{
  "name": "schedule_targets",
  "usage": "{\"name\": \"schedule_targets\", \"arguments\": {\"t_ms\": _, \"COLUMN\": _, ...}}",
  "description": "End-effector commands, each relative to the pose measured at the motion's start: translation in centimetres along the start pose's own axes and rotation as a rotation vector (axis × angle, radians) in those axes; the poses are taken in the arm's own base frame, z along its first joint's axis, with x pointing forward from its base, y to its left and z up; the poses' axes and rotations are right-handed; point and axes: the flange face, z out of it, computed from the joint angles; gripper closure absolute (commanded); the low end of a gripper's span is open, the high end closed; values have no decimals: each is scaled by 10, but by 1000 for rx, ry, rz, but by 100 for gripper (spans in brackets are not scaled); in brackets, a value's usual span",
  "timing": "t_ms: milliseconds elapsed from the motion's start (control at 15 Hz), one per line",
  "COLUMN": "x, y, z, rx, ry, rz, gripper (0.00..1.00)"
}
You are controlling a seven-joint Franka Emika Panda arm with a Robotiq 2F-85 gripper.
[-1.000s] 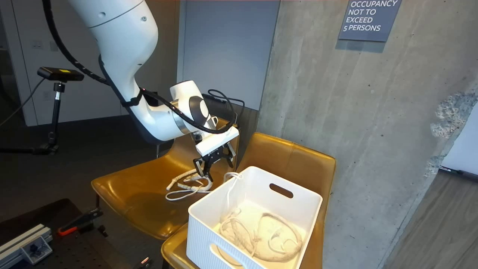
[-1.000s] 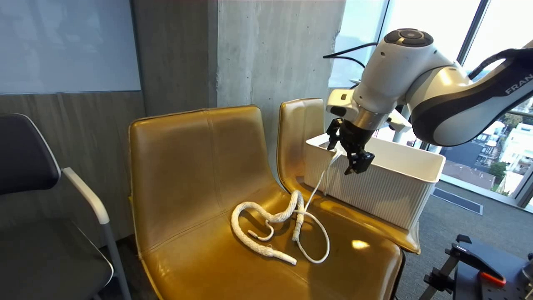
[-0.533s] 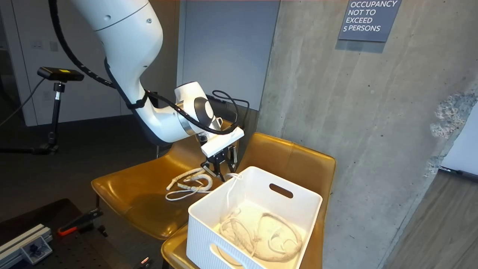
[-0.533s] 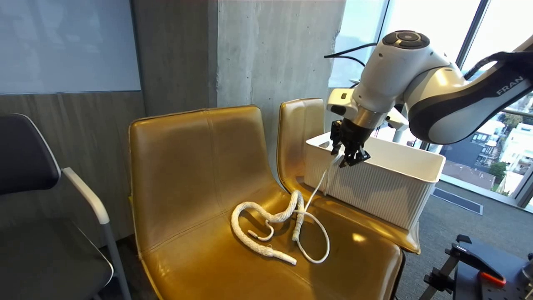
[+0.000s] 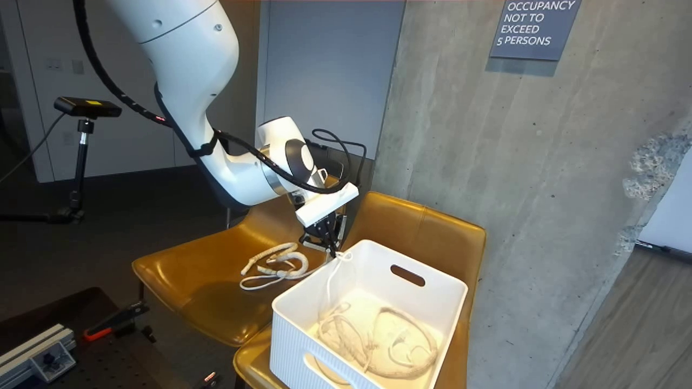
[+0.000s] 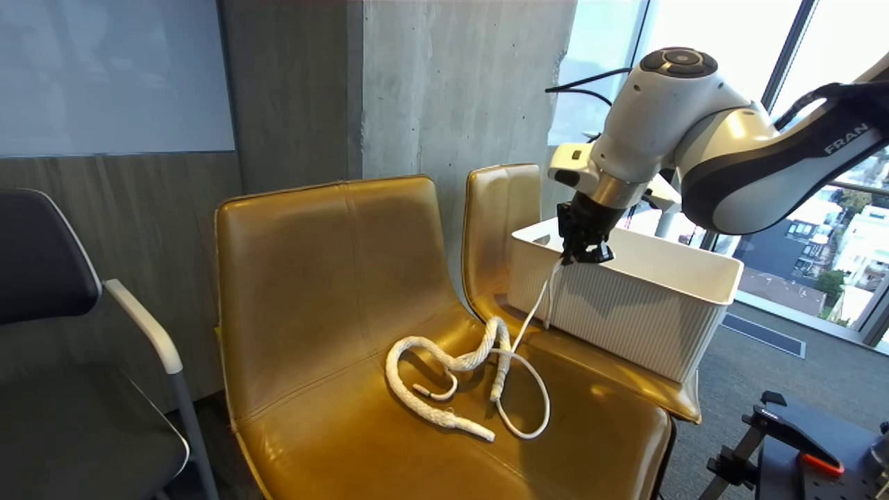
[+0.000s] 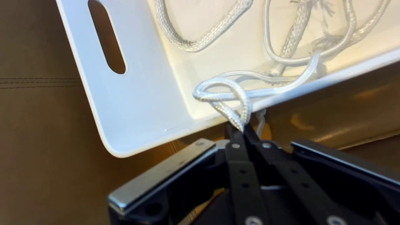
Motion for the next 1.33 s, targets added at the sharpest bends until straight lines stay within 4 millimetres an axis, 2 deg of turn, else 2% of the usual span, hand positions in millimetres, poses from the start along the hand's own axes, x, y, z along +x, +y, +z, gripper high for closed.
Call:
{"name": "schedule_targets", "arguments": {"t_ms": 0, "x": -10, "y": 17, "z": -20, "rx": -24, "ry": -22, "rz": 3, "gripper": 99}}
{"name": "schedule_targets", "arguments": {"t_ms": 133, "x": -16, "y": 27, "z": -44, "rx": -39, "ry": -43, "rz": 14, "gripper": 99}}
{"name": "schedule_targets", "arguments": {"t_ms": 267, "x": -24, "y": 38, "z": -79, "rx": -59, "ry": -59, "rz": 33, "gripper": 99}}
{"name": "schedule_targets", "arguments": {"t_ms": 533, "x": -34, "y": 60, "z": -164, "rx": -114, "ry": -82, "rz": 67, "gripper": 99}}
{"name": "schedule_targets", "arguments": {"t_ms": 667, "x": -33, "y": 68, "z": -216, "rx": -149, "ry": -86, "rz": 81, "gripper": 99}}
{"name": "schedule_targets", "arguments": {"t_ms": 800, "x": -21, "y": 73, "z": -270, "rx": -192, "ry": -77, "rz": 91, "gripper": 99}}
{"name": "schedule_targets", "arguments": {"t_ms": 933, "x": 2, "y": 69, "z": -323, "rx": -238, "ry": -53, "rz": 84, "gripper": 99}}
{"name": "schedule_targets", "arguments": {"t_ms": 1000, "x": 21, "y": 64, "z": -347, "rx": -256, "ry": -41, "rz": 74, "gripper": 99}}
{"name": "schedule_targets", "arguments": {"t_ms": 1133, "x": 54, "y": 51, "z": -371, "rx": -269, "ry": -19, "rz": 48, "gripper": 99}}
{"name": "schedule_targets", "arguments": {"t_ms": 1267, "x": 86, "y": 30, "z": -374, "rx": -258, "ry": -2, "rz": 17, "gripper": 99}}
